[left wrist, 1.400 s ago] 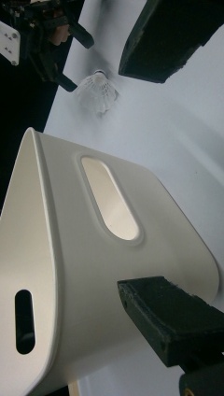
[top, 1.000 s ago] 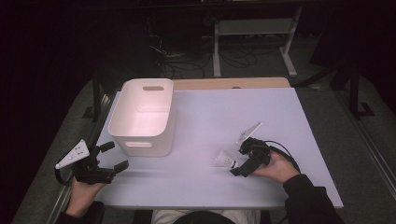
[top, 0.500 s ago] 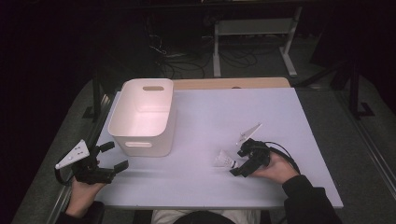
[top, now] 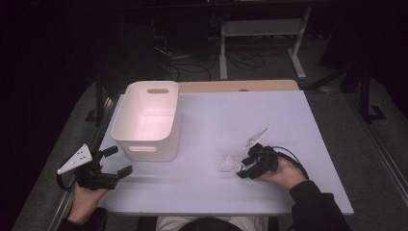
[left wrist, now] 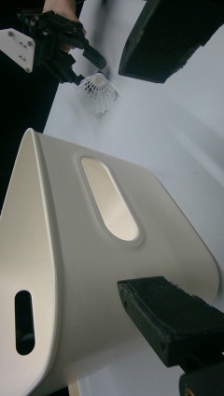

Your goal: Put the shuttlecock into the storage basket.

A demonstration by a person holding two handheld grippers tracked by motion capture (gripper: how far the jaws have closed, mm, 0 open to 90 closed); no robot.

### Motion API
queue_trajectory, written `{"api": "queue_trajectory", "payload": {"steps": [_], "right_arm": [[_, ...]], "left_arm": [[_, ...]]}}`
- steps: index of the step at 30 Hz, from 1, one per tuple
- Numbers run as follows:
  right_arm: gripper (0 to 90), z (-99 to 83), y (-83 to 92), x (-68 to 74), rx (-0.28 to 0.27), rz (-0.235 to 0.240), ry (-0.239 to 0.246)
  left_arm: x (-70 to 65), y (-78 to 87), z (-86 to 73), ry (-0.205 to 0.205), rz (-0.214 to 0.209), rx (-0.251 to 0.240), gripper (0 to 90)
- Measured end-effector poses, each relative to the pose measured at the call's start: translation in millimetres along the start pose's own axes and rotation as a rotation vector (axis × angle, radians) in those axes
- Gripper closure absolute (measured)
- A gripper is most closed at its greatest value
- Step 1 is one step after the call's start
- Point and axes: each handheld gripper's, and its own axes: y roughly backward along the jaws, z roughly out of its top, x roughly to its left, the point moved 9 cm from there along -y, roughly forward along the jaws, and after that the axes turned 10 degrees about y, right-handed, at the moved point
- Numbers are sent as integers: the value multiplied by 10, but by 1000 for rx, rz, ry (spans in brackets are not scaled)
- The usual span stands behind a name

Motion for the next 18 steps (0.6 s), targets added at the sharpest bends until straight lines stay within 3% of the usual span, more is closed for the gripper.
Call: {"api": "queue_trajectory", "payload": {"steps": [13,18], "right_arm": [[626,2,-32,24,14,12,34],[636,2,-24,31,16,12,31]], "left_arm": [[-1,-1,0,0,0,0,4],[-1,0,0,0,0,-1,4]]}}
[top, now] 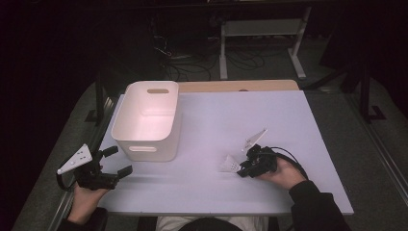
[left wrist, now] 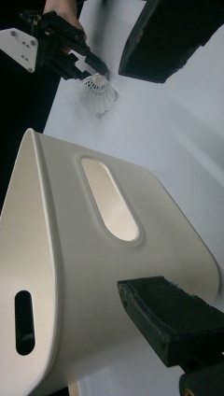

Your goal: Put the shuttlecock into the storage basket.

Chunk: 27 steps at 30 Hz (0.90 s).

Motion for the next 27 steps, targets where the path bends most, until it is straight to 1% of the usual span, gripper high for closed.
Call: {"api": "queue_trajectory", "payload": {"steps": [3,12,23,27], "right_arm": [[638,17,22,9,-11,6,-1],[640,76,108,9,-25,-2,5],[639,177,240,-17,-20,-20,15],[639,219,281,-13,-13,-25,32]], "left_arm": [[0,-1,0,0,0,0,4],[0,-1,-1,1,0,1,4],[0,-2,-2,1,0,2,4],[0,-2,-2,1,0,2,3]]}}
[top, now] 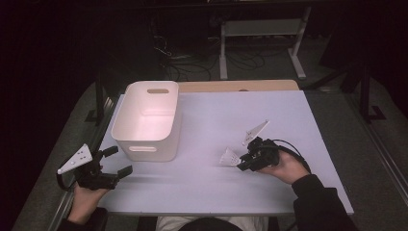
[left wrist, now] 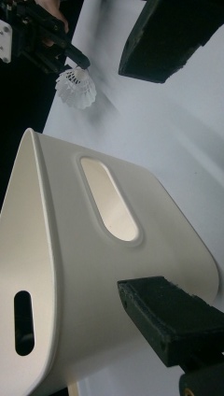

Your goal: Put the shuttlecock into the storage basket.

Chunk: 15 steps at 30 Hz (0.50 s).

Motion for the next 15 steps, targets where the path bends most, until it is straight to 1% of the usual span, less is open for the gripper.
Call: {"api": "queue_trajectory", "payload": {"steps": [8,15], "right_arm": [[640,88,67,-11,-9,-9,24],[640,160,142,-56,-26,-20,22]], "left_arm": [[4,1,1,1,2,0,4],[7,0,1,2,3,-1,3]]}}
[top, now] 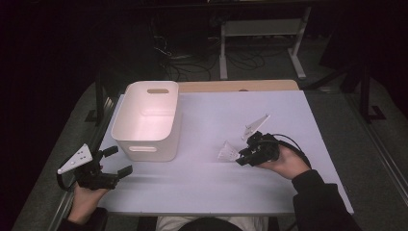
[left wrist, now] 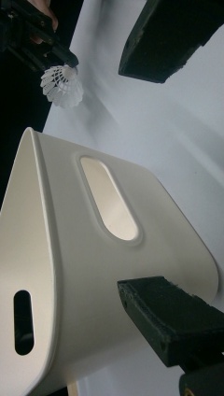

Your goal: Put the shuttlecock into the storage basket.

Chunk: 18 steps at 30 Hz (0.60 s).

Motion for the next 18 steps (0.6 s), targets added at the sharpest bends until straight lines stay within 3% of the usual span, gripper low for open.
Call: {"api": "queue_trajectory", "payload": {"steps": [18], "right_arm": [[640,271,221,-94,-33,-20,18]], "left_arm": [[-2,-2,-3,-3,-4,3,4]]}}
